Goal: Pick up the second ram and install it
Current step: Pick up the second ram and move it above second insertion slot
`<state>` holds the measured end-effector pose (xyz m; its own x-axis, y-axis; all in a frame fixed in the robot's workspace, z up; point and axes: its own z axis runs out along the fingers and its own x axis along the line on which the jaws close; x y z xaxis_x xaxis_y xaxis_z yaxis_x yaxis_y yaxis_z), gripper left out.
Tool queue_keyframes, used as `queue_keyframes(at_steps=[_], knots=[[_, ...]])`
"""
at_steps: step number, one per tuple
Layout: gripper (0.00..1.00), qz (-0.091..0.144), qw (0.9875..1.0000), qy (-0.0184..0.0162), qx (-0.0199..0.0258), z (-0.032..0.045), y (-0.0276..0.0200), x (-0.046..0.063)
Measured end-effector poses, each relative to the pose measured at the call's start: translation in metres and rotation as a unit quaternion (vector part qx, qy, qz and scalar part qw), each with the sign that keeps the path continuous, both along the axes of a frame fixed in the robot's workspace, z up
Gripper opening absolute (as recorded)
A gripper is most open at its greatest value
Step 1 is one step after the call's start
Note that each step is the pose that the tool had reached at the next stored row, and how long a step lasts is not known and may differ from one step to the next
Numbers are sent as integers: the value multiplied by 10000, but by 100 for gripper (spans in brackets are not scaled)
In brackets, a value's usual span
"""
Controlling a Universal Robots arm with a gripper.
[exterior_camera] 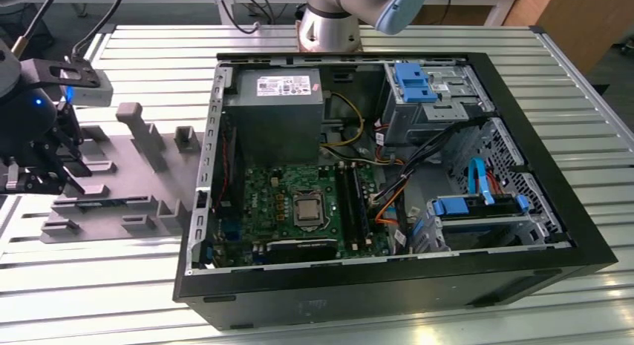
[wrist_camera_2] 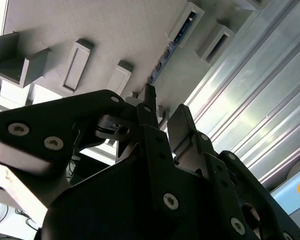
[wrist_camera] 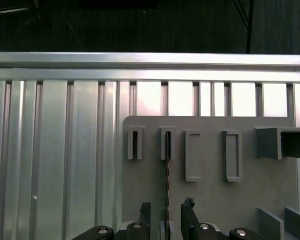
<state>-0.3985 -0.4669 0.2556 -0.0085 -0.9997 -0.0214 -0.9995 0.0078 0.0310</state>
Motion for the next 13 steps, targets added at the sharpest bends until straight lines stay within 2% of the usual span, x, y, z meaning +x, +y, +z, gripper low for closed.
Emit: queue_keyframes(at_steps=[5,13], knots=[[37,0,10000,0,0,-34,0,0],[37,0,10000,-1,1,-44,0,0]])
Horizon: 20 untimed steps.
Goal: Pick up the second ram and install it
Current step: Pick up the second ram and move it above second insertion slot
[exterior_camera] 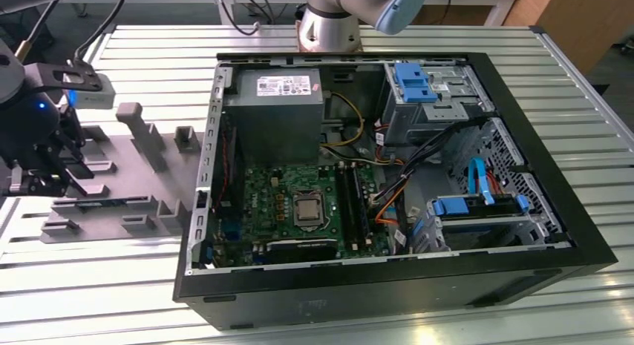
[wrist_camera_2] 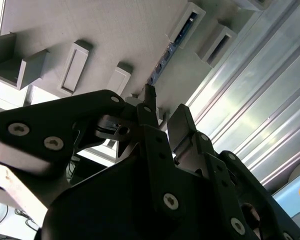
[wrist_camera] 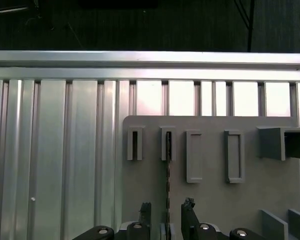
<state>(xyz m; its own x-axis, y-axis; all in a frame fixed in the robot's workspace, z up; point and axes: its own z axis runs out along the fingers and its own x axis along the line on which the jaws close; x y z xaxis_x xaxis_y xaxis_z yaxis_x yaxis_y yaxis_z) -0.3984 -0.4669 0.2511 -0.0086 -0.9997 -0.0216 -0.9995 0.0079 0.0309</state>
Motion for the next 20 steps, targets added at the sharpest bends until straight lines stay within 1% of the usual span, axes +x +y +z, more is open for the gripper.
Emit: queue_keyframes(at_steps=[2,10,16,20], knots=[[37,0,10000,0,0,-21,0,1],[37,0,10000,0,-1,-161,0,1],[37,0,10000,-8,0,-264,0,2],[37,0,10000,-17,0,-310,0,2]])
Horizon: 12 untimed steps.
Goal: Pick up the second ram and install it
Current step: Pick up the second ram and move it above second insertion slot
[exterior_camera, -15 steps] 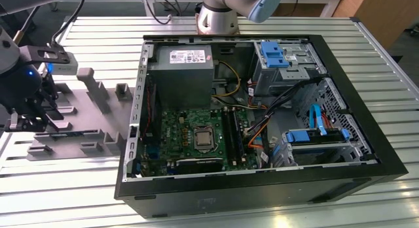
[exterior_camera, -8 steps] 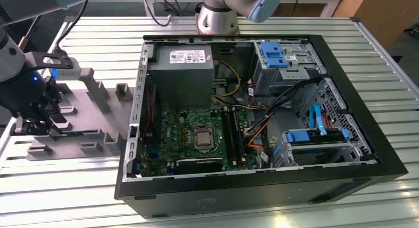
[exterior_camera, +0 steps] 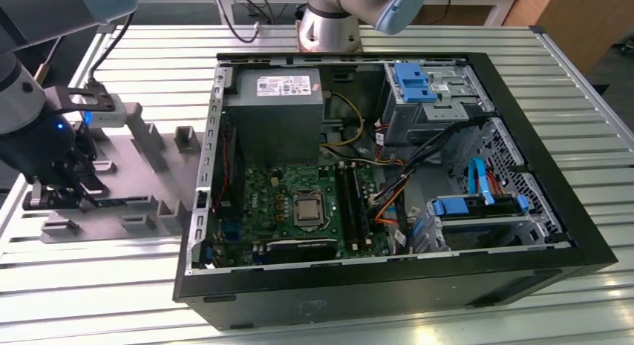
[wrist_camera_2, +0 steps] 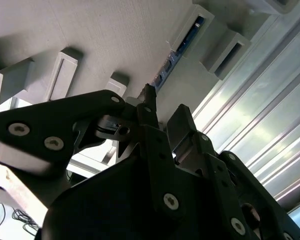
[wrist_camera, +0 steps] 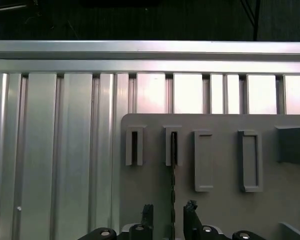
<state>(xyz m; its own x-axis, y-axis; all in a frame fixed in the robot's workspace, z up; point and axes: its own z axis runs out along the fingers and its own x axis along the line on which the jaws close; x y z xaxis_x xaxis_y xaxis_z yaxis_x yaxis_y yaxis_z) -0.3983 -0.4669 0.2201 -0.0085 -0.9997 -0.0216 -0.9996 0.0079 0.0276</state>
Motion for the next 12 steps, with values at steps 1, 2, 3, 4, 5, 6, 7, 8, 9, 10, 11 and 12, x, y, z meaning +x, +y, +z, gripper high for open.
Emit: queue_keyframes(at_steps=[1,2,3,4,5,6,7,8,9,10,11,12], knots=[[37,0,10000,0,0,-11,0,0],[37,0,10000,0,0,-23,0,0],[37,0,10000,-1,0,-34,0,0],[37,0,10000,-1,-1,-41,0,0],[37,0,10000,-1,2,-40,0,-1],[37,0,10000,-1,3,-41,0,-1],[37,-1,10000,-1,3,-41,0,-1],[37,-1,10000,-2,4,-41,0,-1],[37,-1,10000,-2,4,-41,0,-1],[37,0,10000,-2,4,-41,0,0],[37,0,10000,-2,5,-42,0,0],[37,0,10000,-2,5,-42,0,0]])
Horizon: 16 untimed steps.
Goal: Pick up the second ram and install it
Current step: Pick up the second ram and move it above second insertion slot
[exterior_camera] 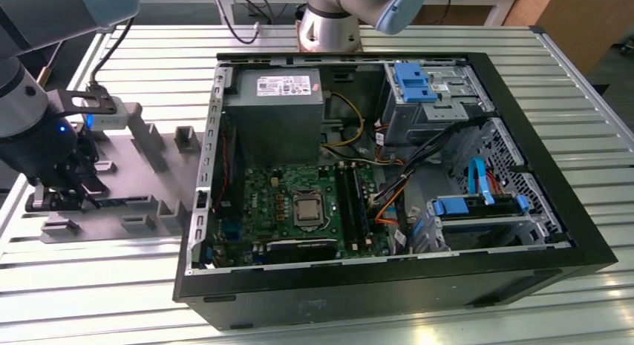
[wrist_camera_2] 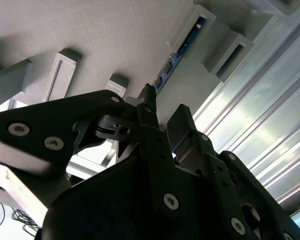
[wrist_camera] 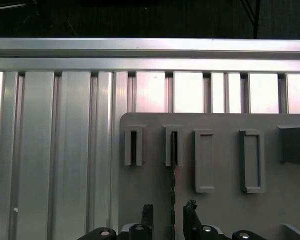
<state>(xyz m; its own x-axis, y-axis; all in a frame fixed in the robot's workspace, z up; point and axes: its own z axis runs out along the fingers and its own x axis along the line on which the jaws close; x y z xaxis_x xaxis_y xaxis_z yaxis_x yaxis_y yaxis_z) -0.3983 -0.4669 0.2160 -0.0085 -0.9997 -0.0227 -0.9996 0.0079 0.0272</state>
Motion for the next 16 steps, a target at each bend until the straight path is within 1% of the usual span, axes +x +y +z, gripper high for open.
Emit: queue_keyframes(at_steps=[5,8,12,16], knots=[[37,0,10000,-2,0,-5,0,-24],[37,-1,10000,-2,0,-30,11,-27],[37,-22,10000,-1,0,-71,41,-28],[37,-25,10000,-3,3,-114,43,-41]])
